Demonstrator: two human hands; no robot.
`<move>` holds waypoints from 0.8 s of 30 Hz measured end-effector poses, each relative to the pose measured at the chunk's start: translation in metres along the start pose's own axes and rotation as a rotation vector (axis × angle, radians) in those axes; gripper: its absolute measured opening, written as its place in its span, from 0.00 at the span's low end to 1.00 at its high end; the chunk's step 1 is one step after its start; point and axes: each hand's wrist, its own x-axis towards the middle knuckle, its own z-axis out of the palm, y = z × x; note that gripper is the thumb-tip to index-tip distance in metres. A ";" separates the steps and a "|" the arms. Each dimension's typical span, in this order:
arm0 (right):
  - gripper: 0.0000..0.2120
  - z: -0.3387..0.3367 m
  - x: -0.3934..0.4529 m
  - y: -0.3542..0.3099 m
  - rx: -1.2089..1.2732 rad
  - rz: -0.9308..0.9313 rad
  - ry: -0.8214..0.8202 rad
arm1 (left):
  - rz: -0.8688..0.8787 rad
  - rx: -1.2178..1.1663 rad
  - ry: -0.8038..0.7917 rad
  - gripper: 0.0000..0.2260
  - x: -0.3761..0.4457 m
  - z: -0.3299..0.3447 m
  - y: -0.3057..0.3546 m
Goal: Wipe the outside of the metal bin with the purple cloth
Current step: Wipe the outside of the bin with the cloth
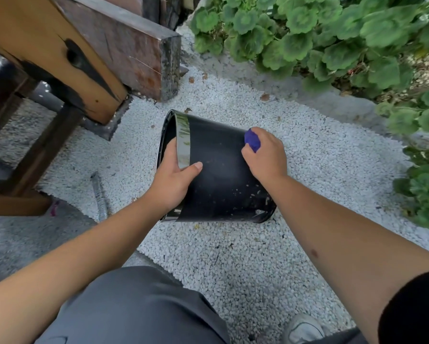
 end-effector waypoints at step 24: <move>0.12 -0.023 0.018 -0.079 0.313 0.068 -0.033 | 0.019 0.024 0.007 0.19 0.001 0.013 0.013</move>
